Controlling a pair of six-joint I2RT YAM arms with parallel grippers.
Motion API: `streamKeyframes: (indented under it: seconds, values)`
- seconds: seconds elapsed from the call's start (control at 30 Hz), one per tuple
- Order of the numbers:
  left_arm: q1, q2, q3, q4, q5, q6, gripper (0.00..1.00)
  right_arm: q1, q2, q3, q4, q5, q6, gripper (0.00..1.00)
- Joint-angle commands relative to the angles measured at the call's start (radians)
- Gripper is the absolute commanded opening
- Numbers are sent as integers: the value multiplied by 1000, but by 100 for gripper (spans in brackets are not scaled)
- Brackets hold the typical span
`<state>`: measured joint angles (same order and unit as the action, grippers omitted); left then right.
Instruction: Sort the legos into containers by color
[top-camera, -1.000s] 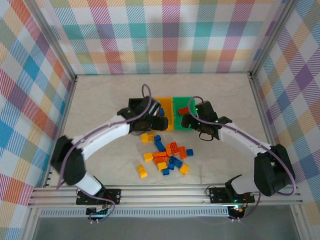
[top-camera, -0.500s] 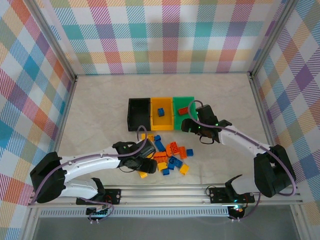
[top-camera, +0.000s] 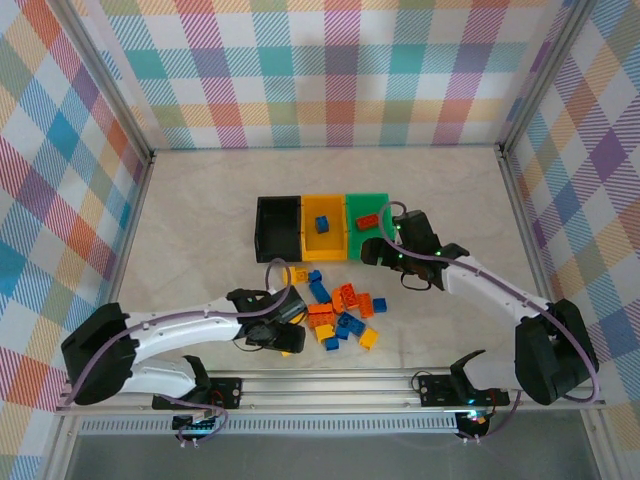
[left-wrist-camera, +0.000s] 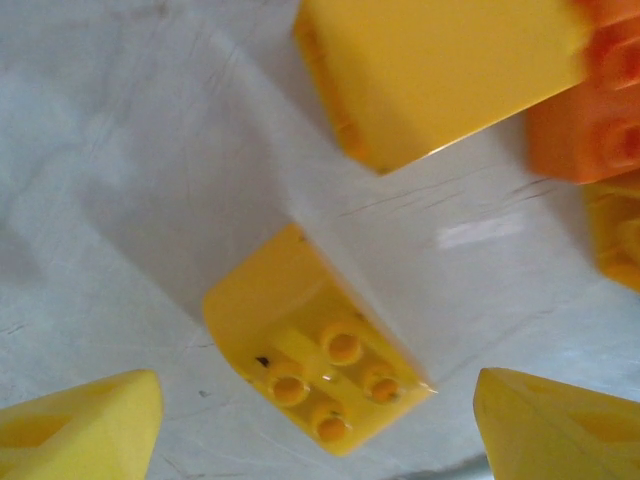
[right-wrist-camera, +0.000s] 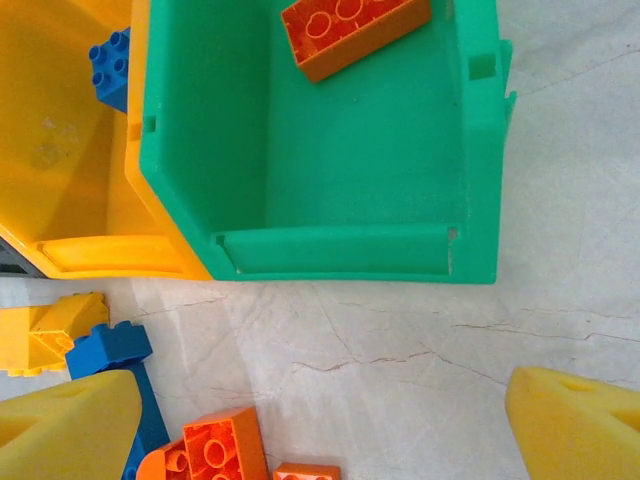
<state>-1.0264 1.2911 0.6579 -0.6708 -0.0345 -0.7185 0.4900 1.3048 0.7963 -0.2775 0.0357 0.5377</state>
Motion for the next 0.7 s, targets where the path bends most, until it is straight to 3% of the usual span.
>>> streamKeyframes:
  seconds: [0.0, 0.2, 0.67]
  values:
    - [-11, 49, -19, 56, 20, -18, 81, -4, -37, -9, 7, -5, -15, 94]
    - [-11, 113, -23, 116, 41, -10, 75, -4, -53, -12, 0, 9, -18, 94]
    - [-11, 98, 37, 65, -14, 19, 26, -4, -63, -2, -12, 23, -17, 94]
